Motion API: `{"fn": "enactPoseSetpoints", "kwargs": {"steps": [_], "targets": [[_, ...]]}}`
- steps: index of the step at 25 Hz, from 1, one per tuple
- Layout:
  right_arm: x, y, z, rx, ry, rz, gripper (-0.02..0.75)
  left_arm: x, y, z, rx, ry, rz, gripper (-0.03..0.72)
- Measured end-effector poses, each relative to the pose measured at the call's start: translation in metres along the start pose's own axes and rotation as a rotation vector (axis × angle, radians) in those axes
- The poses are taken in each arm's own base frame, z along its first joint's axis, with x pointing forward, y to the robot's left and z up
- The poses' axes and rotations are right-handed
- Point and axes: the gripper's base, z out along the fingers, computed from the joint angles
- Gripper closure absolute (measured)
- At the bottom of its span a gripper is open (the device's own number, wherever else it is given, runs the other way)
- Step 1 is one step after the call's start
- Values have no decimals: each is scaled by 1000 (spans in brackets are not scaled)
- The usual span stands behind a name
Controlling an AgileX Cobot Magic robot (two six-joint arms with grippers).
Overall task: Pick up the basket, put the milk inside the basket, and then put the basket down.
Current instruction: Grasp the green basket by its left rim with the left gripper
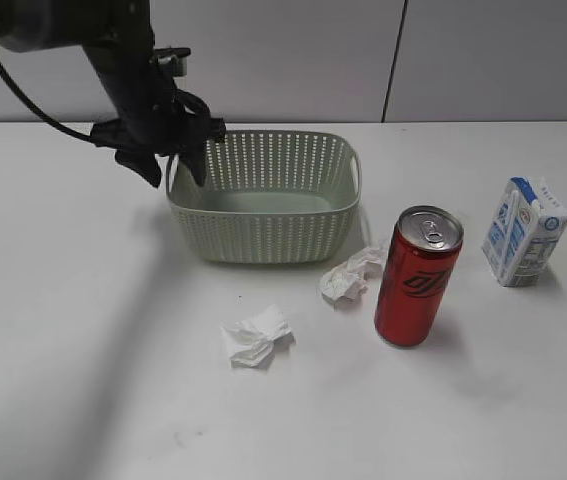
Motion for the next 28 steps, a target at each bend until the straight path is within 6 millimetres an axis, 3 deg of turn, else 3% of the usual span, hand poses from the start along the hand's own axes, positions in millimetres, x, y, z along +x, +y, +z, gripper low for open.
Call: {"fn": "enactPoseSetpoints", "kwargs": {"steps": [4, 7, 19, 24, 28], "targets": [[0, 0, 0, 0, 0, 0, 148, 1, 1, 8, -10, 22, -13, 220], [0, 0, 0, 0, 0, -1, 148, 2, 2, 9, -11, 26, -30, 273], [0, 0, 0, 0, 0, 0, 148, 3, 0, 13, 4, 45, -101, 681], [0, 0, 0, 0, 0, 0, 148, 5, 0, -2, -6, 55, -159, 688], [0, 0, 0, 0, 0, 0, 148, 5, -3, -37, 1, 37, -192, 688]]}}
